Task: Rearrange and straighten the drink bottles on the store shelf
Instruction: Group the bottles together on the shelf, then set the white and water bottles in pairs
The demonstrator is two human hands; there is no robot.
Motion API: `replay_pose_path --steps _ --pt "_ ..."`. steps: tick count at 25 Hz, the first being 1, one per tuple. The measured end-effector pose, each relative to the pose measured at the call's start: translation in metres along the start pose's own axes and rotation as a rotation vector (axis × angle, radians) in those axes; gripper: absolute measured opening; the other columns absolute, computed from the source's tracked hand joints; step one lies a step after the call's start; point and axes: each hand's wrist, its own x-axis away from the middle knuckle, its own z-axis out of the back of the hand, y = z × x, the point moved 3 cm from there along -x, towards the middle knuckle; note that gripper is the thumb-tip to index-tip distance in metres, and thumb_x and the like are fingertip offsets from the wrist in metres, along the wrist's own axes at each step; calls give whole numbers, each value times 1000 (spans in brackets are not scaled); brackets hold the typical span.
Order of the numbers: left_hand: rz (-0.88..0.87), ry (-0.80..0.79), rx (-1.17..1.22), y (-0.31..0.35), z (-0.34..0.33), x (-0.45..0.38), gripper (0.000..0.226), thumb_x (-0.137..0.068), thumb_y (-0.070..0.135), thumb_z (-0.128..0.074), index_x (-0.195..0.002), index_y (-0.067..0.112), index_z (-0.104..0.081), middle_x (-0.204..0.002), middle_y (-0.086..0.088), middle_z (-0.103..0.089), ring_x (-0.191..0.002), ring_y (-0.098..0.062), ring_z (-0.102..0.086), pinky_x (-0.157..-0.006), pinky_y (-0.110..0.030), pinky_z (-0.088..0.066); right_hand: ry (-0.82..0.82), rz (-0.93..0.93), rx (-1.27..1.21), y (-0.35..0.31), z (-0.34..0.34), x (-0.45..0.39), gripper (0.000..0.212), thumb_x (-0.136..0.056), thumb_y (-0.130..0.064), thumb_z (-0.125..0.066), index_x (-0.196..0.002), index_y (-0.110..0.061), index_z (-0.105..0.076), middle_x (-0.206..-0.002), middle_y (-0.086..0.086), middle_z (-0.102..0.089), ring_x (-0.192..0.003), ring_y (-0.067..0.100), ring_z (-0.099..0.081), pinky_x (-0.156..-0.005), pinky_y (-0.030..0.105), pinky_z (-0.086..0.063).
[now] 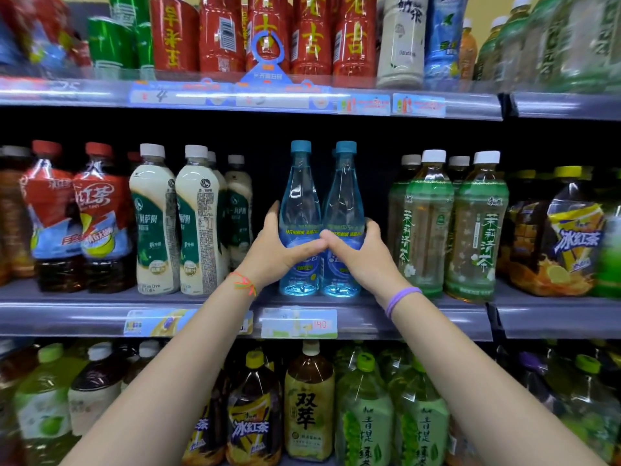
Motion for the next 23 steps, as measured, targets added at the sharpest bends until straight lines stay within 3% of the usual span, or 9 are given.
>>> replay_pose_path --steps 2,5,8,11,14,17,19,23 --pt "-115 152 -36 11 2 16 96 -82 54 -71 -156 22 -20 -157 5 -33 -143 -10 -31 -117 -29 -27 177 196 37 -11 0 12 93 -87 -53 -65 -156 -14 -15 -160 4 -26 -146 18 -25 -113 28 -23" --pt "-381 472 -192 29 11 41 57 -94 39 -59 -142 14 -45 -144 -1 -47 -134 -15 -42 -113 -35 -35 441 671 103 -36 -5 33 61 -90 -29 -63 -141 -3 -41 -143 12 -42 -138 24 -37 -115 40 -32" --pt "-446 667 -406 15 29 53 51 -91 33 -56 -136 11 -52 -147 -9 -45 -138 -23 -40 -114 -50 -31 410 895 90 -42 -31 41 36 -86 -17 -58 -118 -2 -57 -121 8 -54 -120 26 -51 -103 47 -42" --pt "-341 738 -527 -12 65 64 63 -88 31 -58 -146 12 -42 -156 -11 -32 -145 -27 -29 -117 -51 -24 227 790 83 -41 -74 43 30 -84 -21 -55 -111 -9 -58 -108 0 -57 -106 21 -56 -93 47 -46" --pt "-280 744 -518 -39 114 73 67 -88 32 -56 -148 9 -36 -155 -14 -32 -143 -29 -30 -115 -48 -27 111 665 180 -50 -123 40 33 -87 -22 -60 -118 -12 -54 -112 -1 -55 -109 18 -53 -96 42 -45" --pt "-220 613 -425 -58 152 68 70 -92 26 -59 -152 11 -27 -148 -11 -42 -134 -26 -42 -105 -41 -40 76 445 233 -70 -163 32 56 -89 -33 -66 -135 -13 -41 -128 3 -51 -119 20 -49 -98 33 -42" --pt "-233 498 -443 -65 161 66 76 -91 25 -63 -154 15 -21 -145 -6 -48 -128 -24 -50 -95 -36 -45 61 285 228 -74 -182 25 66 -87 -42 -69 -136 -14 -35 -130 4 -54 -118 22 -53 -95 35 -46" --pt "-216 313 -453 -76 167 63 86 -94 28 -61 -157 18 -4 -146 -8 -48 -122 -25 -55 -80 -26 -41 120 145 238 -74 -198 25 60 -83 -46 -74 -125 -16 -43 -113 1 -67 -103 22 -64 -87 39 -53"
